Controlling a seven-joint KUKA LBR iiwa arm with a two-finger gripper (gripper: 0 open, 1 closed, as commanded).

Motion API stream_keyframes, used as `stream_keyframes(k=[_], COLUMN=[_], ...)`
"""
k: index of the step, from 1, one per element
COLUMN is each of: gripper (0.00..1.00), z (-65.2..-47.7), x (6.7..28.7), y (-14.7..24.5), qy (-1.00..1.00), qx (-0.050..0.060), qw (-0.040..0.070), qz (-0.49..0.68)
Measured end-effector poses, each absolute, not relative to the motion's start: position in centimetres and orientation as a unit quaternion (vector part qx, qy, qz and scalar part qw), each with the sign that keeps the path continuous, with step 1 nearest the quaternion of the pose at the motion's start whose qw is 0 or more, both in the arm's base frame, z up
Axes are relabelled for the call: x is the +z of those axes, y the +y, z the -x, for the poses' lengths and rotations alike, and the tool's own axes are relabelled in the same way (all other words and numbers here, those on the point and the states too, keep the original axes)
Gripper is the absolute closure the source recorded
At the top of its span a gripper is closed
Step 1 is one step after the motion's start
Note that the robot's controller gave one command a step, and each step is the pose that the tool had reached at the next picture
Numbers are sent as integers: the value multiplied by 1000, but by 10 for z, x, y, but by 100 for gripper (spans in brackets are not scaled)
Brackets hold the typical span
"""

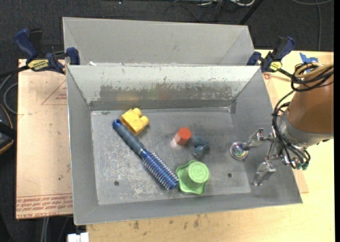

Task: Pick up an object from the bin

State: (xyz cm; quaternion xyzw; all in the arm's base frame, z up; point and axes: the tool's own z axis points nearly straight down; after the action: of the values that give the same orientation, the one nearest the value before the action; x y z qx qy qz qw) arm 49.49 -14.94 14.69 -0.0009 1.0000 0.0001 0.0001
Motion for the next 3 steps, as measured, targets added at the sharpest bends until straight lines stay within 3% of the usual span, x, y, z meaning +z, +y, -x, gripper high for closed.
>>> stream_keyframes(k=[1,2,3], gripper=[0,0,0], z=[-493,-495,-508], x=[136,75,150], y=[-76,-27,14], qy=[997,994,977], qx=[2,-2,0], qw=[0,8,4], qz=[81,107,215])
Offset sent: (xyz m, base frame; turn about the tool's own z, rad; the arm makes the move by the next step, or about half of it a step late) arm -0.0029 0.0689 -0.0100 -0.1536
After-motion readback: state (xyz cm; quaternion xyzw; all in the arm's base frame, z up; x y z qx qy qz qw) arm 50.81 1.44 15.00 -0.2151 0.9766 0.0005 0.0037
